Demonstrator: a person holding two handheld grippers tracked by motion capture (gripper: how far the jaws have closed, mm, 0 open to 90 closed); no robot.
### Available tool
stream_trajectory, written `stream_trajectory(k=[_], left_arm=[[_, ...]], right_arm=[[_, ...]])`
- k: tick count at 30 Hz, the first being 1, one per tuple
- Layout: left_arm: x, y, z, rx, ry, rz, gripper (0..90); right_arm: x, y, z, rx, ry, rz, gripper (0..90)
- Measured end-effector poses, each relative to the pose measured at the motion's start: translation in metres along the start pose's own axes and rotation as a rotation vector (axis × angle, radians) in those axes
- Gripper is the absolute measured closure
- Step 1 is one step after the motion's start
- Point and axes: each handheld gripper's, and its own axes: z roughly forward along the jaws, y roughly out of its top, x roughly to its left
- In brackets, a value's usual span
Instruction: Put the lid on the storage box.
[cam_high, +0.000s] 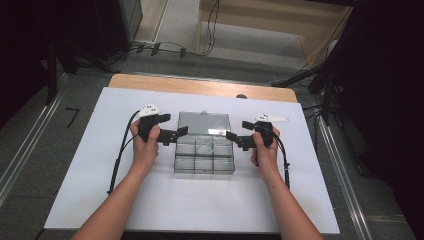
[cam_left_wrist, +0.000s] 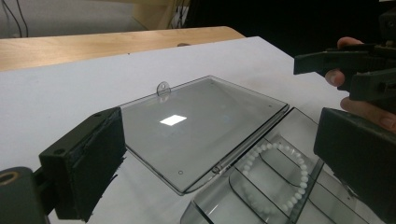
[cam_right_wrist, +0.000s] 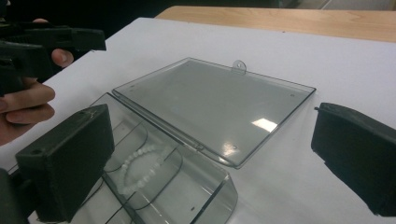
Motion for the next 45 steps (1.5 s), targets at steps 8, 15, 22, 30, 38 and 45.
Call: stream_trajectory(k=[8, 15, 22, 30, 38, 45], left_arm=[[0.010, 0.002, 0.010, 0.016, 0.028, -0.045, 3.4], [0.018, -0.001, 0.021, 0.055, 0.043, -0.128, 7.2], [0.024, -0.007, 0.030, 0.117, 0.064, -0.185, 13.8], [0.029, -0.013, 0.038, 0.140, 0.047, -0.239, 16.6], [0.026, -0.013, 0.045, 0.157, 0.035, -0.243, 17.6], [0.025, -0.014, 0.048, 0.171, 0.047, -0.257, 18.9]], right_arm=[[-0.005, 0.005, 0.012, 0.028, -0.018, 0.008, 0.0], [-0.010, 0.011, 0.025, 0.054, -0.021, 0.040, 0.3], [-0.015, 0.010, 0.039, 0.093, -0.048, 0.091, 3.3], [-0.018, 0.007, 0.049, 0.125, -0.046, 0.135, 4.0], [-0.016, 0.004, 0.057, 0.151, -0.044, 0.143, 4.8], [-0.014, 0.001, 0.063, 0.175, -0.051, 0.154, 4.8]])
